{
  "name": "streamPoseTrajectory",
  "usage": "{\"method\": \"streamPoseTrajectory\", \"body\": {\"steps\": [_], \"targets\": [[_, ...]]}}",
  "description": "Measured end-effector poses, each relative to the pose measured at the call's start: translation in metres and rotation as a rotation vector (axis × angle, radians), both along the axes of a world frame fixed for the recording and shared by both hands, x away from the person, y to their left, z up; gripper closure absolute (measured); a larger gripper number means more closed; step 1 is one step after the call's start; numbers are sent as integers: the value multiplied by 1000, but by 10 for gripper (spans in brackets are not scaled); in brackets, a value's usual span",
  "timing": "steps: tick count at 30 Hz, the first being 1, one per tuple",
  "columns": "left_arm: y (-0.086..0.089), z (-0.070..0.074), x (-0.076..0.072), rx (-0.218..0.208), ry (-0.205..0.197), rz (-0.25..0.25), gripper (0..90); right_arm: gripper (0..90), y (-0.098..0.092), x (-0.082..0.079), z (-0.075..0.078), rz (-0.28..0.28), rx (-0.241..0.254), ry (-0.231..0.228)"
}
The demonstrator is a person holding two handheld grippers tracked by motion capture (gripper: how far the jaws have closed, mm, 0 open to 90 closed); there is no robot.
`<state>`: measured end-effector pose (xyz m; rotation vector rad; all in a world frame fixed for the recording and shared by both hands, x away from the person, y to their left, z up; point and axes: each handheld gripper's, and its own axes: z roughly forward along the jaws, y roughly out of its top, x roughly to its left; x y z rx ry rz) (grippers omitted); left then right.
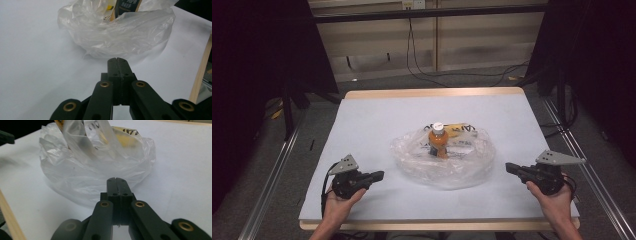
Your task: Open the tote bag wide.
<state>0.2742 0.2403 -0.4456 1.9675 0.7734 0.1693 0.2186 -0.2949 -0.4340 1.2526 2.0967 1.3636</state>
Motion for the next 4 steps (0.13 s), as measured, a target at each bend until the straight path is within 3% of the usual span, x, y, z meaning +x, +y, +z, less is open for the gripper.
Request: {"method": "streamPoseTrajectory", "body": {"steps": [2,4], "targets": [[3,0,-1,-24,-6,28,808,852,0,-2,0,-3,-4,-12],[4,1,-2,-21,-24,22,741,728,3,-3,-1,4,-15,-6]]}}
